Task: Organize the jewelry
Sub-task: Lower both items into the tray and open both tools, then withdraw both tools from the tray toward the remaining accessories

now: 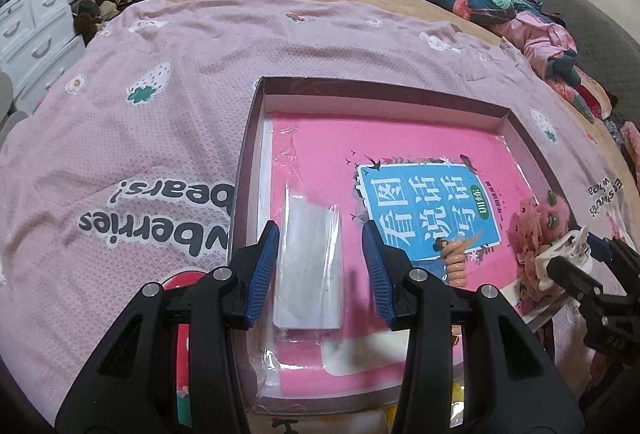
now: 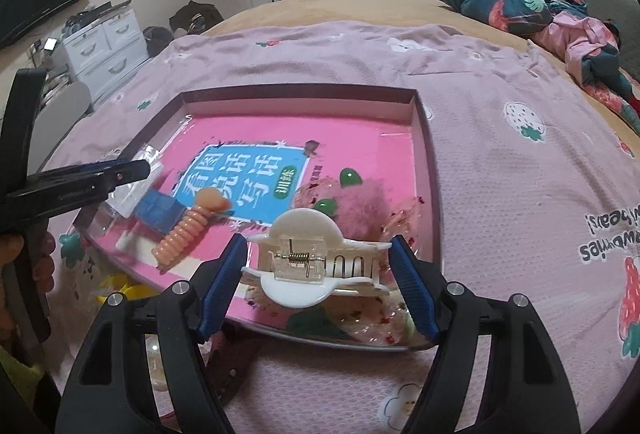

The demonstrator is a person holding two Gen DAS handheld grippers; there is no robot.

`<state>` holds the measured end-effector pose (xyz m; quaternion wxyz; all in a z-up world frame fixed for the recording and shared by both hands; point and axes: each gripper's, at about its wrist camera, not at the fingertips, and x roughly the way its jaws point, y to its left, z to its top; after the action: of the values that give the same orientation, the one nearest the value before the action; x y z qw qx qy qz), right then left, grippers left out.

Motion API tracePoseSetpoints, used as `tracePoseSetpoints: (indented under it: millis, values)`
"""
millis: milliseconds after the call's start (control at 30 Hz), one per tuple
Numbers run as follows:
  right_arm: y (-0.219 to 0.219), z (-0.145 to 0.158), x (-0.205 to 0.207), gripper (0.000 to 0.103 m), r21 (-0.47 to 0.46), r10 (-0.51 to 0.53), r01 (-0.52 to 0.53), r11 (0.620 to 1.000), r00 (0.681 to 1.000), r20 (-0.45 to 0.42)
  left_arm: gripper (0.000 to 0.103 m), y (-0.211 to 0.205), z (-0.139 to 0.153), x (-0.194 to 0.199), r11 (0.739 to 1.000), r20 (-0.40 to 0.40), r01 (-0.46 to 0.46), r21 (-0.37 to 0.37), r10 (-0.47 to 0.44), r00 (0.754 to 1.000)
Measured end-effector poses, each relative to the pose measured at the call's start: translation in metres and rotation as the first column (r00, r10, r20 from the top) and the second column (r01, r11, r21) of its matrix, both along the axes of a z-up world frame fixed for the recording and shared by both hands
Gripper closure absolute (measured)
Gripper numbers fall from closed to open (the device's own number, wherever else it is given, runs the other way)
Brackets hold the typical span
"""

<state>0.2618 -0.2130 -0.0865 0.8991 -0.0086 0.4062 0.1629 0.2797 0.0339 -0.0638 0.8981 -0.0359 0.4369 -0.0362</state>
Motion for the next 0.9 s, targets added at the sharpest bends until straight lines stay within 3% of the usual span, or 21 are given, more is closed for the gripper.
tracePoseSetpoints:
  millis: [167,400,900]
  values:
    - [-0.003,0.005,-0.007,0.020,0.009,-0.010,0.010,1.000,1.000,0.007,0.069,-0.002,0.002,-0.001,1.000,0.004,0.005,0.001,-0.005,1.000]
    - [-0.019,0.025,-0.024,0.015,0.064,-0.055,0.052,0.997,0.997,0.049,0.065,-0.001,0.008,-0.006,1.000,0.016,0.004,-0.009,-0.004,1.000]
    - [-0.068,0.076,-0.057,0.008,0.158,-0.191,0.167,0.973,0.969,0.157,0.026,0.009,0.046,-0.039,0.998,0.105,-0.025,-0.054,0.030,0.994]
